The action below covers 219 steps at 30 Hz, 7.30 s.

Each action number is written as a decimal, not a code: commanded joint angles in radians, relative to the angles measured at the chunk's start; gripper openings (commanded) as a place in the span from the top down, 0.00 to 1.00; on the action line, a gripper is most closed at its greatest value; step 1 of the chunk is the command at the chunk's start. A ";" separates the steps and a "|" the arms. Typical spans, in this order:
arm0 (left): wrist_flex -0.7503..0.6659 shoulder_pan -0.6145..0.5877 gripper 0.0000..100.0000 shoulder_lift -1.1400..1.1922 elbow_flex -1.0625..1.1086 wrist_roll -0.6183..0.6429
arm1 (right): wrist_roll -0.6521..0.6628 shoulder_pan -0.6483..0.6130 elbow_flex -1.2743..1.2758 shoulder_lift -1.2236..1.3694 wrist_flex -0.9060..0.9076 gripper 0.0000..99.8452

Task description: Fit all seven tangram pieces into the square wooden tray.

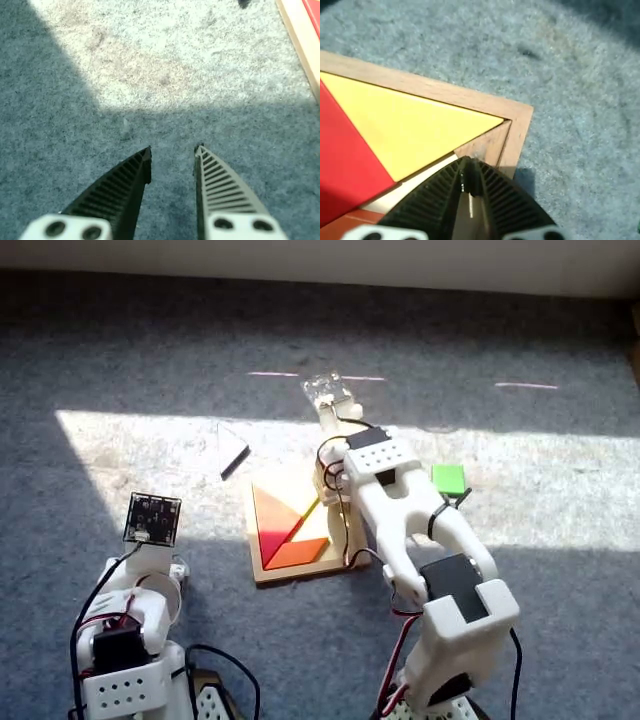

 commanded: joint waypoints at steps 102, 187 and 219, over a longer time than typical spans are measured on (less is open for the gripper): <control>-0.020 -0.013 0.85 -0.045 -0.004 -0.008 | 0.382 -0.088 0.030 -0.272 0.219 0.94; -0.017 -0.015 0.85 -0.045 -0.004 -0.008 | 0.273 -0.067 0.295 -0.295 -0.130 0.96; -0.015 -0.015 0.85 -0.045 -0.004 -0.008 | 0.216 -0.048 0.133 -0.082 -0.081 0.96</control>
